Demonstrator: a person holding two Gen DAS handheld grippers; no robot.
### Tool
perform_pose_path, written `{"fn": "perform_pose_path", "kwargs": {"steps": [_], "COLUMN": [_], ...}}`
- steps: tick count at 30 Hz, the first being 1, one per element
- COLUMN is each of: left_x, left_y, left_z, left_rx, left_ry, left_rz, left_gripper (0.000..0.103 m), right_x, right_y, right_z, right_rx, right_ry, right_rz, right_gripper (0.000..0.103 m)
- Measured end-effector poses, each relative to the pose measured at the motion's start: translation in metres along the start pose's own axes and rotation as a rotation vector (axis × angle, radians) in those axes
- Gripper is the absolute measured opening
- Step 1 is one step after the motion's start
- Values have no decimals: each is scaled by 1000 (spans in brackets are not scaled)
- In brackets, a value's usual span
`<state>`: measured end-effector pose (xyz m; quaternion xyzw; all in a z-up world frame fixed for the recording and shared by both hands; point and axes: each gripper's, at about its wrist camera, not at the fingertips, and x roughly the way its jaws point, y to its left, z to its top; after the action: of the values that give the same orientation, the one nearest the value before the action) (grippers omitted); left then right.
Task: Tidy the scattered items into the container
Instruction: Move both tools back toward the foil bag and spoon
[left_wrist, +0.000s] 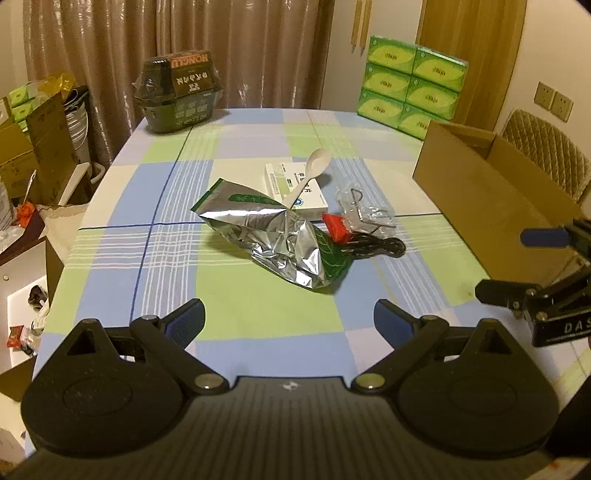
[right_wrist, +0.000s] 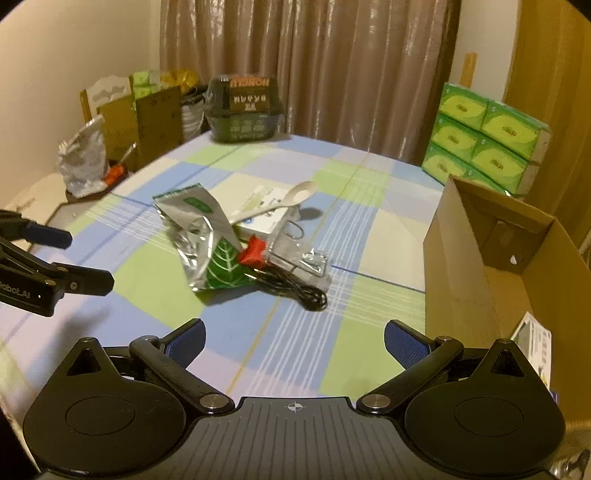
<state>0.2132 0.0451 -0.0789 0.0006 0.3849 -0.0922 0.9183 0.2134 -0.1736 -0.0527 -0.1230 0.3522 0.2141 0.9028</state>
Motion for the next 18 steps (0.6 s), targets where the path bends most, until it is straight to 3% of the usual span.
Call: {"fn": "perform_pose_path", "kwargs": {"steps": [7, 12, 18], "left_x": [44, 70, 91], "left_y": [4, 1, -3], "left_z": [7, 13, 25], "left_rx": [-6, 14, 92], "left_ry": [20, 5, -41], "left_rz": [-13, -17, -15], "left_gripper": [96, 96, 96], "right_x": [40, 64, 88], "right_y": [-7, -25, -31], "right_z": [6, 10, 9], "right_rx": [-64, 92, 176], "right_ry": [19, 33, 38], "right_rz": [-19, -11, -1], "right_gripper": [101, 101, 100]}}
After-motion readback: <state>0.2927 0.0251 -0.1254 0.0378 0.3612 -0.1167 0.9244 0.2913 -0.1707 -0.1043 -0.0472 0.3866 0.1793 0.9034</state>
